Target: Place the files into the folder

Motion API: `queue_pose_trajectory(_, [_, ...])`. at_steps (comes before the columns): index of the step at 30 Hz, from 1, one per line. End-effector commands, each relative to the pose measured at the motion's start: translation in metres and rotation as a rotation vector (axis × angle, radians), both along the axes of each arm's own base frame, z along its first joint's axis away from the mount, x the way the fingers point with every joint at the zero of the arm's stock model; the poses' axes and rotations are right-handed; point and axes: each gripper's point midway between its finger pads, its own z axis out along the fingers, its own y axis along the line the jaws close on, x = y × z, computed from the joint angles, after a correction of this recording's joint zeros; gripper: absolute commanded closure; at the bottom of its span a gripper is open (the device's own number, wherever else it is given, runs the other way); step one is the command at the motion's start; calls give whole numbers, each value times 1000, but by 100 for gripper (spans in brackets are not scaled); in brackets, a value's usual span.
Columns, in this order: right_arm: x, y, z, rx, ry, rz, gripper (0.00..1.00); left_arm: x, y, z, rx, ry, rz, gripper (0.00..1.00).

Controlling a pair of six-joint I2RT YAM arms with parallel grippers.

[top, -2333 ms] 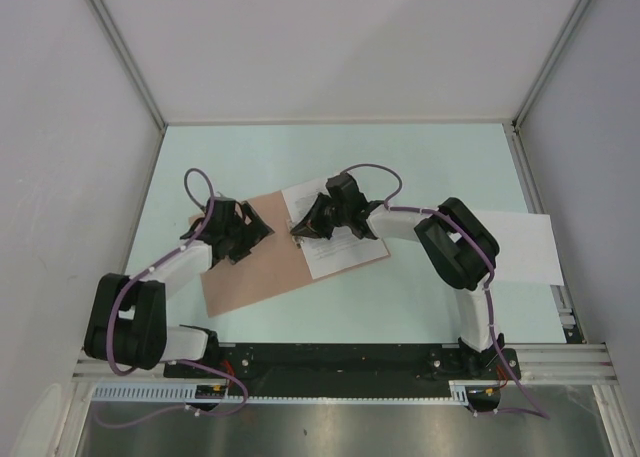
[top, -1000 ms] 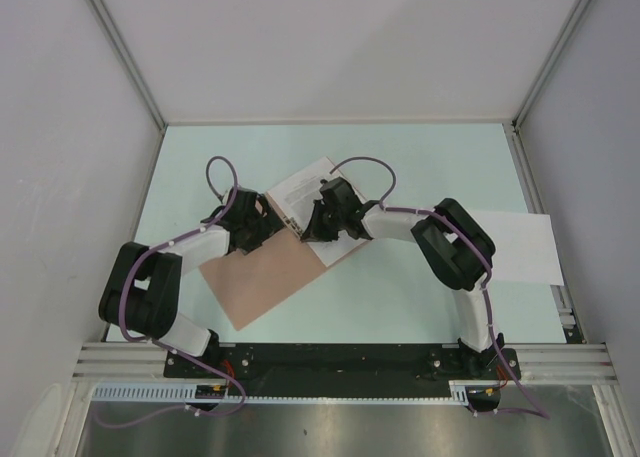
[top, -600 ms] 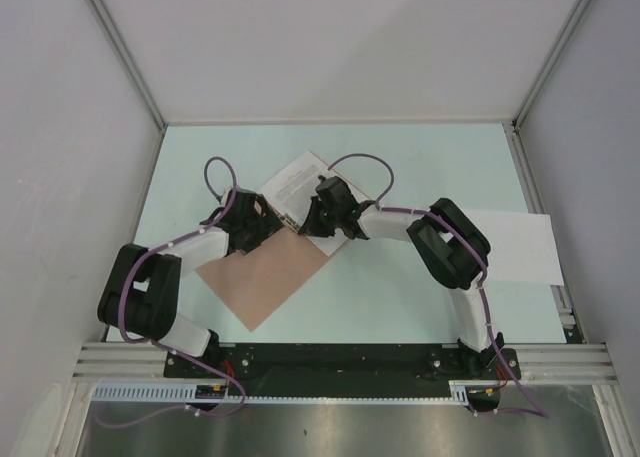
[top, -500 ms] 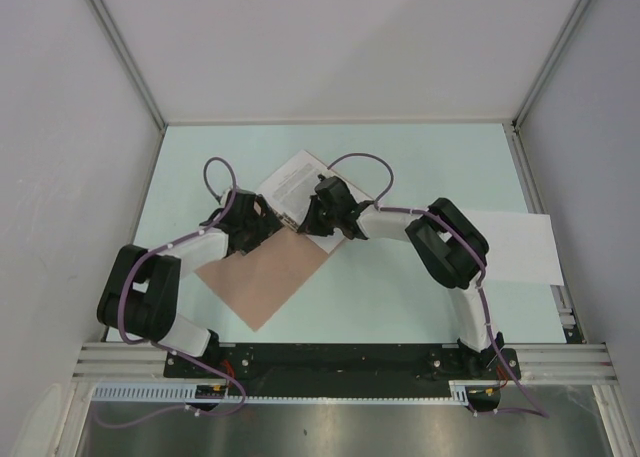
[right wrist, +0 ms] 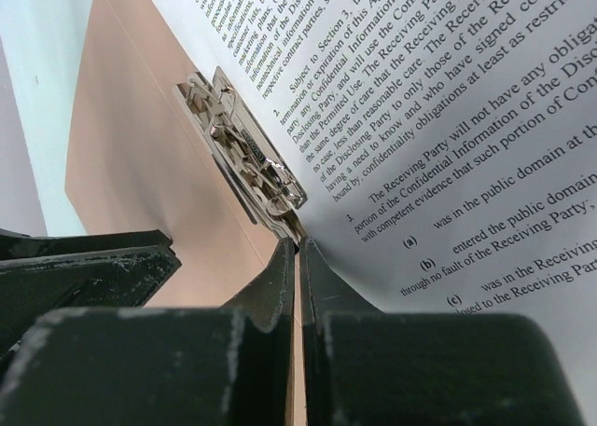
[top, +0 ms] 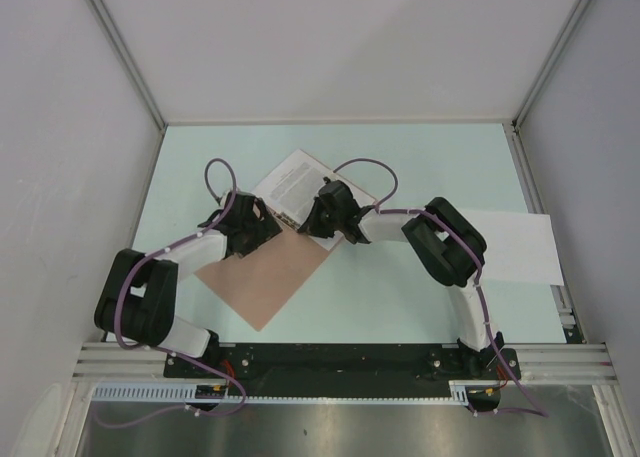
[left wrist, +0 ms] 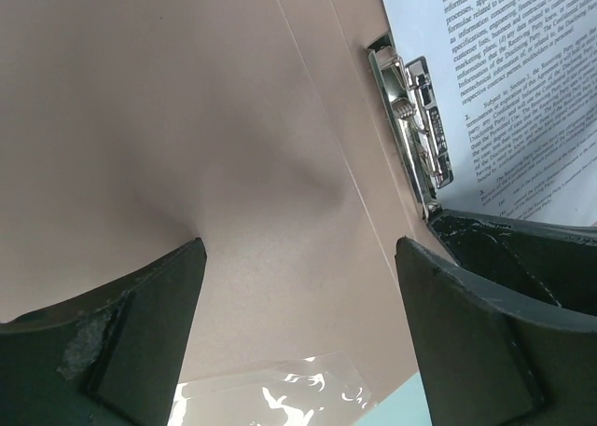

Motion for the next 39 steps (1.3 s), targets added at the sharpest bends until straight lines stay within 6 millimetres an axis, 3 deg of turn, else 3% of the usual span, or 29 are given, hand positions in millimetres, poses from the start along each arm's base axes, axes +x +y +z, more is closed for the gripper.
queue_pose_trajectory(1, [-60, -86, -115, -386, 253, -5, 100, -8, -1, 7, 9, 19, -28, 11])
queue_pose_trajectory(5, [-65, -54, -92, -249, 237, 96, 100, -8, -2, 11, 3, 6, -29, 11])
queue_pose_trajectory(12, [-55, -18, -19, -13, 159, 191, 99, -8, -4, 20, -13, -20, -33, 10])
queue_pose_trajectory(19, [-47, -21, -12, 32, 157, 200, 94, -8, -5, 32, -18, -53, -47, 10])
queue_pose_trajectory(20, [-47, -21, -10, 32, 152, 204, 83, -8, -5, 33, -20, -55, -55, 10])
queue_pose_trajectory(23, [-41, -25, 9, 22, 94, 206, 62, -11, -11, 33, -26, -43, -103, 10])
queue_pose_trajectory(26, [-28, -37, 39, -6, 6, 182, 50, -23, -17, 27, -26, -14, -161, 10])
queue_pose_trajectory(28, [-31, -54, 43, -69, 8, 177, 45, -30, -27, 28, -19, -25, -211, 10])
queue_pose_trajectory(29, [-25, -62, 60, -88, -38, 150, 40, -36, -28, 25, -6, -21, -227, 10])
queue_pose_trajectory(31, [-21, -86, 68, -159, -60, 126, 36, -46, -44, 28, -8, -48, -294, 10])
queue_pose_trajectory(32, [-14, -99, 82, -195, -103, 84, 31, -52, -48, 24, -7, -42, -318, 10])
queue_pose_trajectory(35, [-4, -144, 87, -318, -119, 7, 26, -66, -69, 20, -5, -35, -382, 10])
queue_pose_trajectory(39, [5, -208, 99, -450, -114, -147, 21, -66, -75, 9, -35, -10, -365, 10])
